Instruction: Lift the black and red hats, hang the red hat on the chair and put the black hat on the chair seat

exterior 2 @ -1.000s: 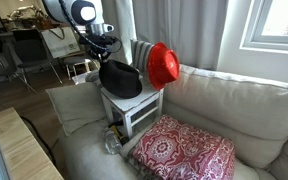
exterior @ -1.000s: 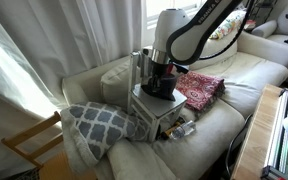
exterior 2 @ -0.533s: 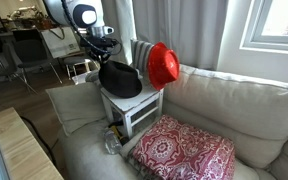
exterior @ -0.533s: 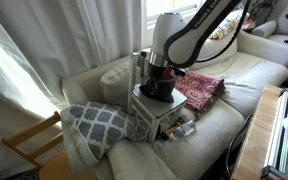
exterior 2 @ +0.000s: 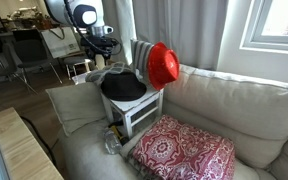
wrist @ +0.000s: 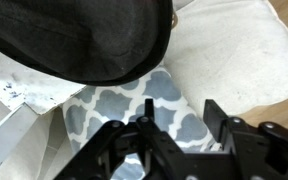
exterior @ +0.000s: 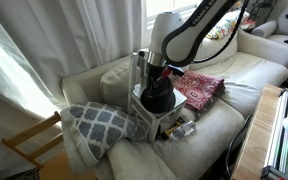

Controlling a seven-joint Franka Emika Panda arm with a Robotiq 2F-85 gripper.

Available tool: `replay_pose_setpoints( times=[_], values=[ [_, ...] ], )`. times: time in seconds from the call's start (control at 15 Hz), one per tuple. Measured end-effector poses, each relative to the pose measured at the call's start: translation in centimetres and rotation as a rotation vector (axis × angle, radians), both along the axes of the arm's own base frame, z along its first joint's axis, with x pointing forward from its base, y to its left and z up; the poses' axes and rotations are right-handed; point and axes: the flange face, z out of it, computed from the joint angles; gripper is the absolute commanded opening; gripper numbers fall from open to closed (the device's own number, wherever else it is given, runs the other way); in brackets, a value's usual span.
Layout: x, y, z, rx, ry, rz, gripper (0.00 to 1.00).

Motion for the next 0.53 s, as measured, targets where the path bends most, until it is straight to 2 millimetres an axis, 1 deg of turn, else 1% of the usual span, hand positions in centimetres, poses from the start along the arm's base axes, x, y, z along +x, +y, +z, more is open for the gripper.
replay_pose_setpoints(
  times=[0.07,0.13,0.33,0.4,0.53],
  values=[
    [0.2,-0.1,0.2,0.004,-0.001,-0.002,0.96],
    [0.4,-0.4,0.4,0.005,0.003,-0.007,0.99],
    [1.1,-2.1,1.7,0.007,0.043,-0.027,1.00],
    [1.3,-2.9,2.5,0.019,0.065,-0.026,1.00],
    [1.6,-5.1,4.6,0.082,0.113,-0.027,1.00]
  ],
)
